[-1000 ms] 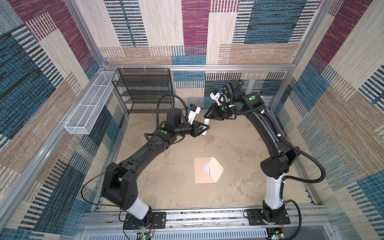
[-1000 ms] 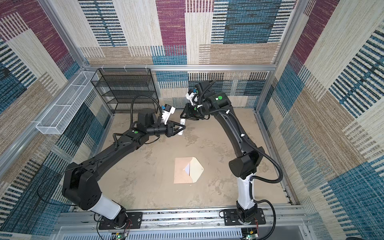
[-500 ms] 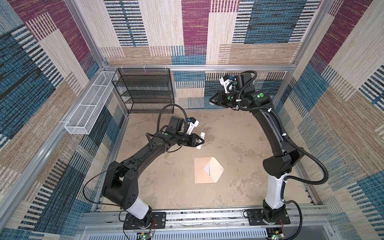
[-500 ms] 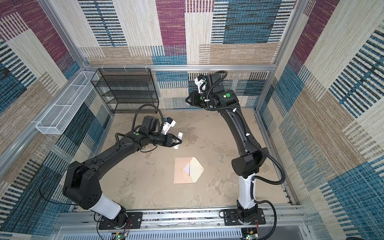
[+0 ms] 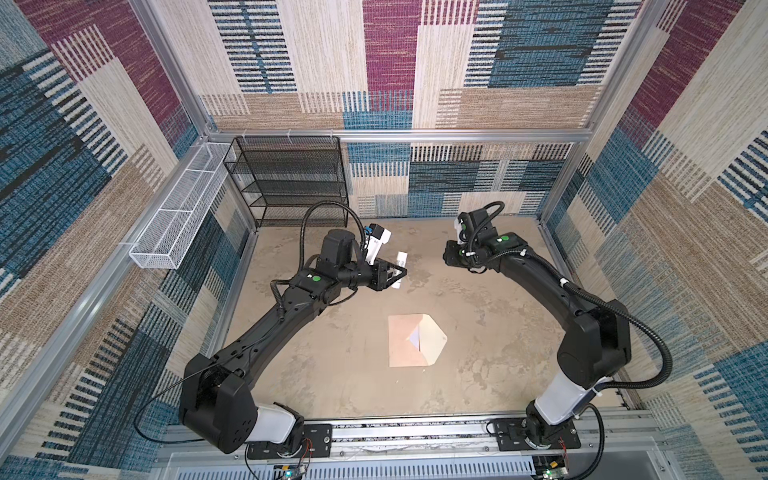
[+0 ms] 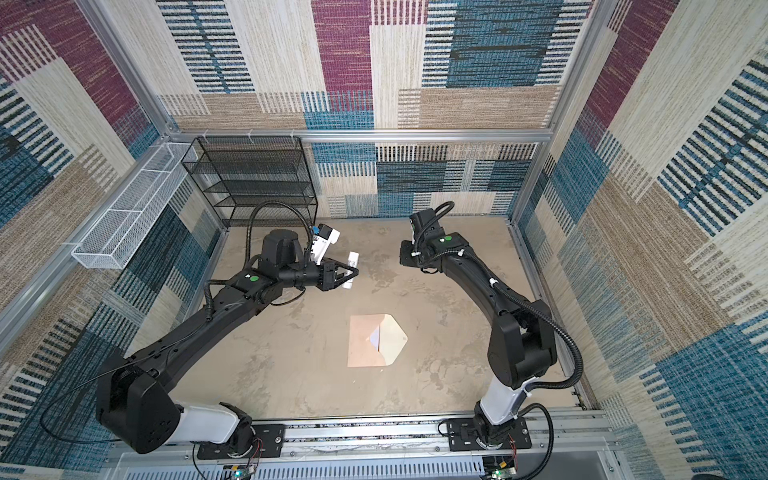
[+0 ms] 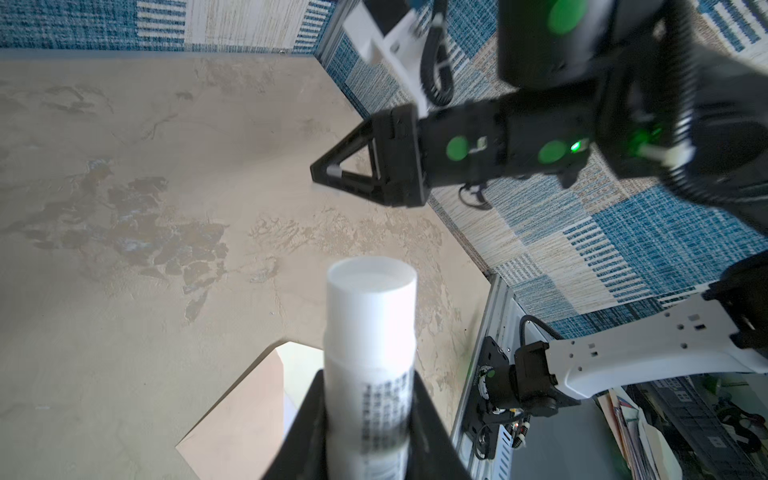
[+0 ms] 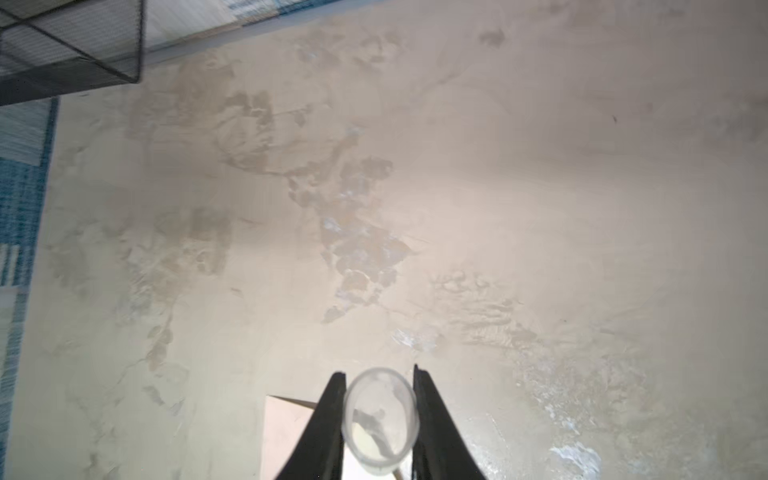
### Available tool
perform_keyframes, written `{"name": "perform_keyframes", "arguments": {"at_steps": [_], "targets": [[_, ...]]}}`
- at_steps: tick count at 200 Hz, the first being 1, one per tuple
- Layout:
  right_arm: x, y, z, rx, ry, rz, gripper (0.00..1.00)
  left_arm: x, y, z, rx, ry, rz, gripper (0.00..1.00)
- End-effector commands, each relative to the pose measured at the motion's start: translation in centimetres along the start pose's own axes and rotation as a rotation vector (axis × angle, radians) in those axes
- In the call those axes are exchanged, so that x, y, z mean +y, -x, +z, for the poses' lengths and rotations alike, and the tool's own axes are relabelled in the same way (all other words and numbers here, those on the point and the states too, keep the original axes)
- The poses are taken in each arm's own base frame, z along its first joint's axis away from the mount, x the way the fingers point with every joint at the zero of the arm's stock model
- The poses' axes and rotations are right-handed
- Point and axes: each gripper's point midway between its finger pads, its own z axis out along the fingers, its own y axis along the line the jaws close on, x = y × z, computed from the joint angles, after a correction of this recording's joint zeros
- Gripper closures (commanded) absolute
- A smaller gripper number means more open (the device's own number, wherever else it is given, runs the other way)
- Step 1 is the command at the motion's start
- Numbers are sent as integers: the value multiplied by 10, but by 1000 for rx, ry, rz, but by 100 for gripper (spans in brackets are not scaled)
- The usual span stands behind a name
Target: Place the letter into the envelope and seal it
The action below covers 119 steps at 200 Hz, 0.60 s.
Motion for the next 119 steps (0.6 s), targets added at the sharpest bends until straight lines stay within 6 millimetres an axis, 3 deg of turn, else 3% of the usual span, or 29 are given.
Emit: {"name": "perform_keyframes", "arguments": {"at_steps": [1, 52, 93, 119], "targets": [[-23, 12, 9, -157, -80, 88, 100, -6, 14, -7, -78, 0, 100, 100], [-79, -45, 43, -130, -254, 176, 100, -13, 23, -21, -152, 15, 132, 100], [-97, -68, 60, -99, -318, 206, 100, -21, 25, -32, -166, 23, 162, 100], [-104, -79, 64, -81, -339, 217, 99, -14, 26, -38, -189, 84, 160, 100]]}}
